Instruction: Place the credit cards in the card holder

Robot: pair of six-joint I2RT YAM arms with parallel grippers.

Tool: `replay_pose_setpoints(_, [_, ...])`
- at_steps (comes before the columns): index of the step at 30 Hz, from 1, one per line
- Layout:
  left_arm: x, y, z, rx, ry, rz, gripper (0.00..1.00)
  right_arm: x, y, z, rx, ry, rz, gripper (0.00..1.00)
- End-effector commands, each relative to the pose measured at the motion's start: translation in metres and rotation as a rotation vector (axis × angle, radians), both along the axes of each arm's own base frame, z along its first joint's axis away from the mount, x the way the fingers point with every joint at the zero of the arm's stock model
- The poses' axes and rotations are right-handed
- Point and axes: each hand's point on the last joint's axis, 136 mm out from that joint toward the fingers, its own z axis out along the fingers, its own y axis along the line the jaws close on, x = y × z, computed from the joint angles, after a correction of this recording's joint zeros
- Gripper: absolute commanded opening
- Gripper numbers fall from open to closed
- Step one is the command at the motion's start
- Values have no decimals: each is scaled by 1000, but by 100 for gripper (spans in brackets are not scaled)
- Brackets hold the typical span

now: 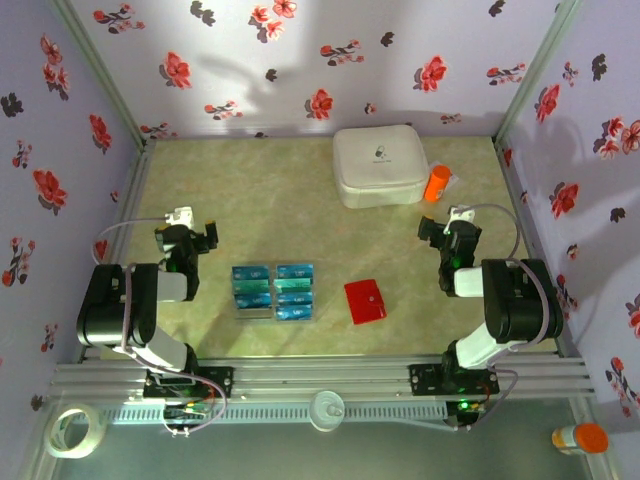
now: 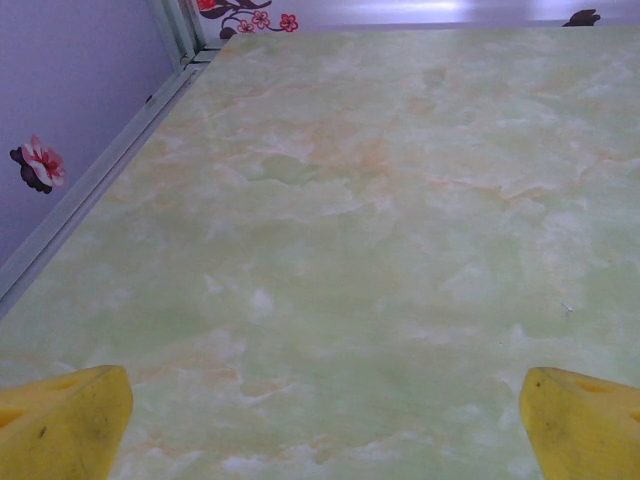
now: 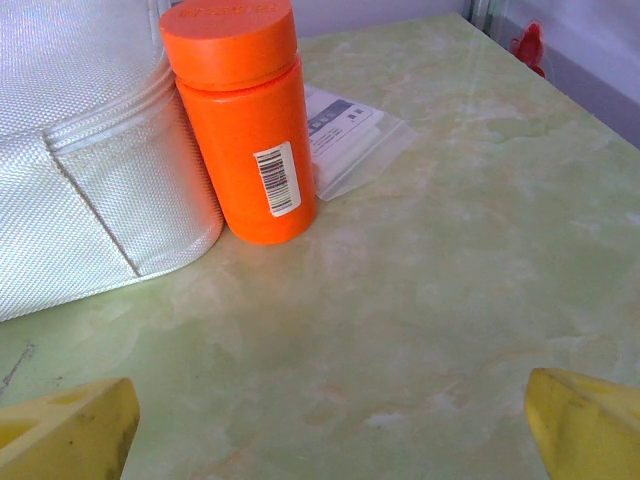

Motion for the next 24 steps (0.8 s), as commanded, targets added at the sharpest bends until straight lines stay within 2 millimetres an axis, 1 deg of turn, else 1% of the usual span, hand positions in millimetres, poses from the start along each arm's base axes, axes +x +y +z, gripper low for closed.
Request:
replay_pose_setpoints(1, [8, 1, 12, -7, -38, 0, 100, 5, -1, 6, -12, -14, 8, 99])
replay_pose_setpoints(6, [7, 1, 13, -7, -40, 0, 100, 4, -2, 7, -1, -17, 11, 99])
replay_pose_setpoints(7, [7, 1, 13, -7, -41, 0, 100, 4, -4, 10, 3, -30, -2, 99])
replay_pose_setpoints(10, [8, -2, 19, -11, -39, -15, 100, -1, -17, 26, 5, -25, -78, 99])
replay_pose_setpoints(12, [10, 1, 31, -4, -14, 4, 100, -5, -21, 43, 3, -32, -103, 99])
replay_pose_setpoints(14, [10, 4, 38, 4, 9, 20, 100, -9, -26, 59, 22, -44, -145, 99])
replay_pose_setpoints(15, [10, 6, 42, -21, 2, 42, 100, -12, -32, 68, 57, -49, -192, 99])
replay_pose_setpoints(17, [7, 9, 49, -18, -5, 60, 100, -22, -45, 77, 171, -38, -324, 99])
replay_pose_setpoints(18, [6, 10, 55, -24, -9, 72, 100, -30, -53, 80, 259, -37, -421, 99])
replay_pose_setpoints(19, [5, 14, 61, -33, -11, 96, 100, -35, -56, 80, 316, -24, -462, 99])
replay_pose_setpoints(20, [2, 18, 69, -48, 0, 129, 100, -36, -52, 83, 362, -8, -440, 99])
replay_pose_setpoints(22, [-6, 26, 89, -107, 33, 218, 100, -29, -23, 89, 439, 28, -283, 99])
replay_pose_setpoints(24, [-23, 32, 104, -218, 91, 328, 100, -25, 14, 100, 512, 54, -84, 99])
